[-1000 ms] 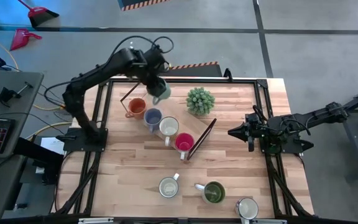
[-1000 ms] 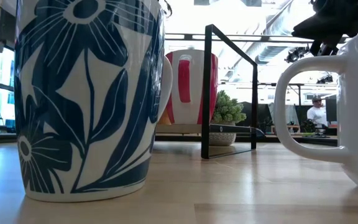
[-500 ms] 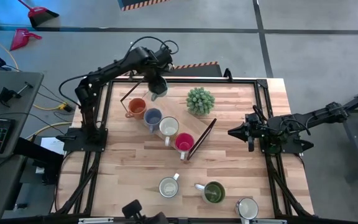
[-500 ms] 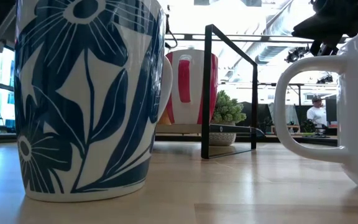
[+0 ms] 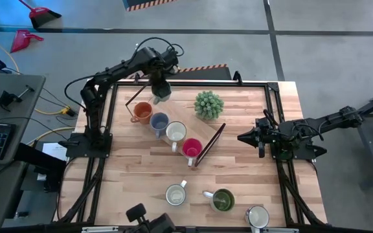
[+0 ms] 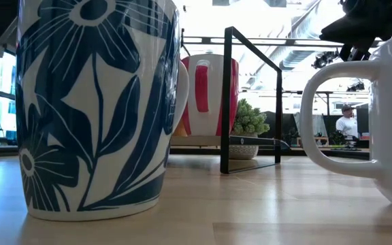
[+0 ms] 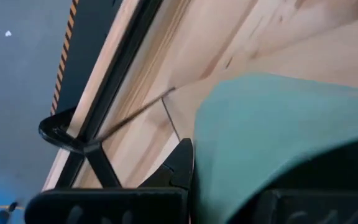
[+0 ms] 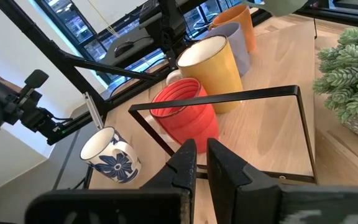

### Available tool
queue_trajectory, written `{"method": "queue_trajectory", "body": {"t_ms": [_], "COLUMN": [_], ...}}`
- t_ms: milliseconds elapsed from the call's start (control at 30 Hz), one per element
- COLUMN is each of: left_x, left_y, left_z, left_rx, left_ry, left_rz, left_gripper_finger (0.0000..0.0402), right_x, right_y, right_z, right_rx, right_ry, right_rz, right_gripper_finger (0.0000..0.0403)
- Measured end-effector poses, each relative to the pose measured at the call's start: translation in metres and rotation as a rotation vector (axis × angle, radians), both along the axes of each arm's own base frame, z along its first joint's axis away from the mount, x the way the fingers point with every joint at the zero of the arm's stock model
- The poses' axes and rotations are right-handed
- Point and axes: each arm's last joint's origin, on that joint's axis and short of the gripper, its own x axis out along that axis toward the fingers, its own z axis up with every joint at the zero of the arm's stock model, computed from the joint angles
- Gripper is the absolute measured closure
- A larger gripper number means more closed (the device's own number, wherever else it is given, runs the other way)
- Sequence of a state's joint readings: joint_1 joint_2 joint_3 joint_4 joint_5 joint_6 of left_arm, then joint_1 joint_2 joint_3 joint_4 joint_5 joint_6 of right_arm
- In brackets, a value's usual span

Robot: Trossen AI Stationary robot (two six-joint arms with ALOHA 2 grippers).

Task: Place coffee mugs
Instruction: Put the light green mug on the shelf

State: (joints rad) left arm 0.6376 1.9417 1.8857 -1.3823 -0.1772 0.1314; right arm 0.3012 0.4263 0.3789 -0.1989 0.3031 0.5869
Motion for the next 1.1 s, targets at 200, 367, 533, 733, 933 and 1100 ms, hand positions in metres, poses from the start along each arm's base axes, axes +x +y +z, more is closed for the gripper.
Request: {"method": "queue_trajectory", "body": {"t_ms": [200, 367, 533, 733, 933, 1100], "left_x": [-0.004, -0.003, 0.005, 0.013, 0.014, 0.015], "left_y": [-0.002, -0.007, -0.014, -0.018, -0.017, -0.018], "left_z": [-0.013, -0.029, -0.034, -0.034, -0.034, -0.034], "left_rx": [-0.014, -0.037, -0.038, -0.019, -0.004, -0.003], "left_ry": [0.039, 0.064, 0.033, -0.009, -0.012, -0.02], "left_rz": [0.01, 0.008, -0.024, -0.054, -0.055, -0.033], "left_gripper_finger": [0.0393, 0.0393, 0.0393, 0.0393, 0.0393, 0.0393], "right_x": [0.0, 0.0, 0.001, 0.001, 0.001, 0.001], "right_y": [0.0, 0.0, 0.0, 0.0, 0.0, 0.0], "right_z": [0.0, 0.001, 0.005, 0.005, 0.007, 0.007], "right_rx": [0.001, 0.022, 0.031, 0.031, 0.037, 0.035], "right_ry": [-0.001, -0.013, -0.047, -0.049, -0.069, -0.073], "right_rz": [0.0, -0.004, -0.003, -0.003, -0.003, -0.002], "right_gripper_finger": [0.0386, 0.0386, 0.0386, 0.0386, 0.0386, 0.0386]}}
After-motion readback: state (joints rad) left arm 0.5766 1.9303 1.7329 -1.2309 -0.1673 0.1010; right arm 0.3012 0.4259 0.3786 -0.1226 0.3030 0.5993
